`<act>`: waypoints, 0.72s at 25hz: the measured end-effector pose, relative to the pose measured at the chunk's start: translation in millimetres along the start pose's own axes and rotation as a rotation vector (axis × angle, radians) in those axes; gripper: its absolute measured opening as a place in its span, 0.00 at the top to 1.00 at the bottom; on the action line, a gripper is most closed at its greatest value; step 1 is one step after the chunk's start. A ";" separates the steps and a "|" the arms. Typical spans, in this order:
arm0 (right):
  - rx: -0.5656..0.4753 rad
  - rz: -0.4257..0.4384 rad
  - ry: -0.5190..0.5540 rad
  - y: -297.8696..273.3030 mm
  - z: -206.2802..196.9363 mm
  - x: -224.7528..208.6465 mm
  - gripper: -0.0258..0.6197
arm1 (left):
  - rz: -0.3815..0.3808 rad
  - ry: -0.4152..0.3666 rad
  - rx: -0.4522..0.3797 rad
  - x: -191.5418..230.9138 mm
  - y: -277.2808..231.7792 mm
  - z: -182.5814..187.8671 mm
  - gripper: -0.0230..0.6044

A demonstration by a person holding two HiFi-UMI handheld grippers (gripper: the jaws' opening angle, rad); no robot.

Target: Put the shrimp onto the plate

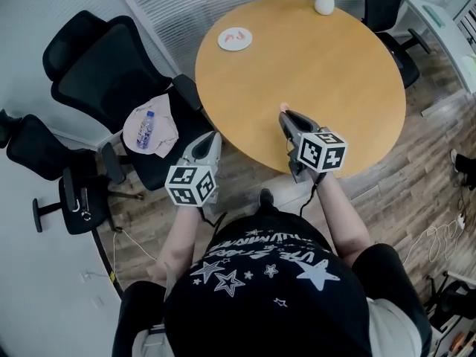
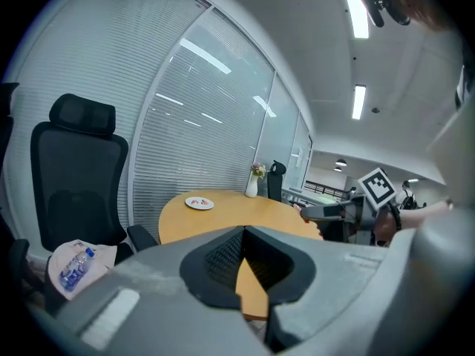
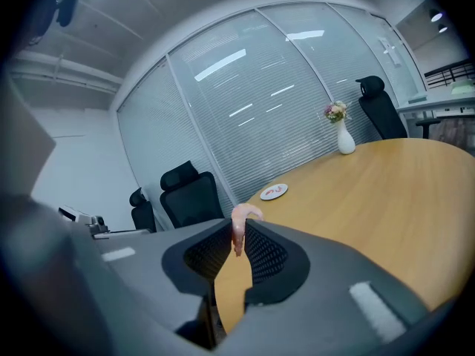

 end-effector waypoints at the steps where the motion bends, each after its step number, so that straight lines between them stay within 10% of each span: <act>1: -0.002 0.004 0.000 -7.1 4.4 -2.0 0.87 | 0.010 0.002 -0.002 4.7 -3.6 3.0 0.96; 18: 0.017 0.070 0.018 -76.8 47.0 -19.5 0.87 | 0.095 0.021 -0.026 47.6 -51.3 31.8 0.96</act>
Point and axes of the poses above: the fingertips, and each gripper's own axes: y backward along the fingers, x to its left, z out of its top, the point moved 4 cm from there along y, backward along the fingers, and after that the axes turned 13 degrees about -z, right-handed, at the moved point
